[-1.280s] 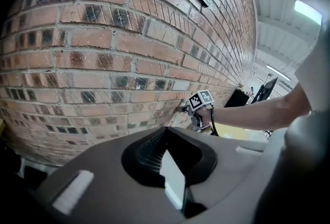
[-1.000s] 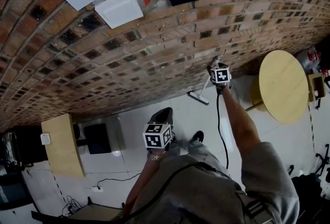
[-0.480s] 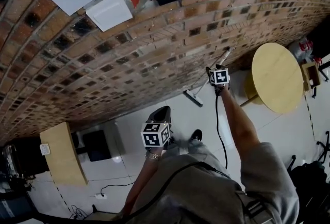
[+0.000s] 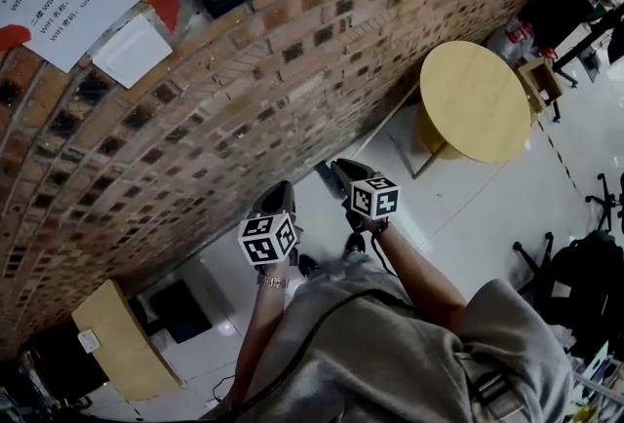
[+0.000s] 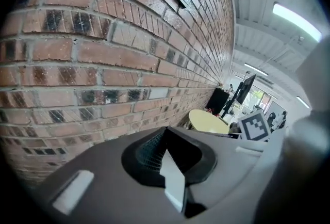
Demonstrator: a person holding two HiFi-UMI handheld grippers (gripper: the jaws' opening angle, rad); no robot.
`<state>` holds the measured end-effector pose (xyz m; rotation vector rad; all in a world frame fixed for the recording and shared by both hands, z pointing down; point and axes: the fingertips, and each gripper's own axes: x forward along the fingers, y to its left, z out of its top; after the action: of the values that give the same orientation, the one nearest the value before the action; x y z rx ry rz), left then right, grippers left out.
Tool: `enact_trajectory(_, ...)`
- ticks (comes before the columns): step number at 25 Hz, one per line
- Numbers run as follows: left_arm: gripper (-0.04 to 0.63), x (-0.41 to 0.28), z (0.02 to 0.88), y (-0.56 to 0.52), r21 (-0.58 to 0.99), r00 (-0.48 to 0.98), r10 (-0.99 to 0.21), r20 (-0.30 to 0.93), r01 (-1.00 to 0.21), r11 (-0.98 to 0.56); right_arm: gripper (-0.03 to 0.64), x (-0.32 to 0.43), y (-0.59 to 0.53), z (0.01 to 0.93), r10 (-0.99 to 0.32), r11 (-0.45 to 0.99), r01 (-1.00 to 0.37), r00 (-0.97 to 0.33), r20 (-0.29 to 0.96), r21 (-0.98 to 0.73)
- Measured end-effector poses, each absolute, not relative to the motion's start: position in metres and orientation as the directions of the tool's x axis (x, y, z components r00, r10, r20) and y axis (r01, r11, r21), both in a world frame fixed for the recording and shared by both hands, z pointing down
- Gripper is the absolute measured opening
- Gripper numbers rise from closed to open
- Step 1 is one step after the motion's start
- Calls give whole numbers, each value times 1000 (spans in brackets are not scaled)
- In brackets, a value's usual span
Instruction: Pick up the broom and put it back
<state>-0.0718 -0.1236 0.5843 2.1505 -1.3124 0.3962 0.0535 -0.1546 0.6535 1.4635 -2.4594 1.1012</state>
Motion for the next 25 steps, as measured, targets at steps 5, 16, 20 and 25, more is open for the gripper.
enact_trajectory(5, -5, -33, 578, -127, 342, 557, -665, 498, -830, -440, 61, 56, -130, 621, -765, 279, -795, -523, 375, -539)
enact_trajectory(16, -5, 10, 565, -129, 337, 630, -608, 483, -774, -536, -2, 80, -120, 571, -805, 189, -894, -378, 457, -405)
enact_trajectory(20, -5, 8, 561, -134, 315, 609, -620, 494, -791, -525, -2, 54, -121, 575, -727, 237, -914, -392, 564, -330)
enact_trajectory(25, -5, 1, 551, -138, 306, 602, -640, 479, -797, -521, -2, 33, -129, 563, -720, 283, -909, -413, 558, -307)
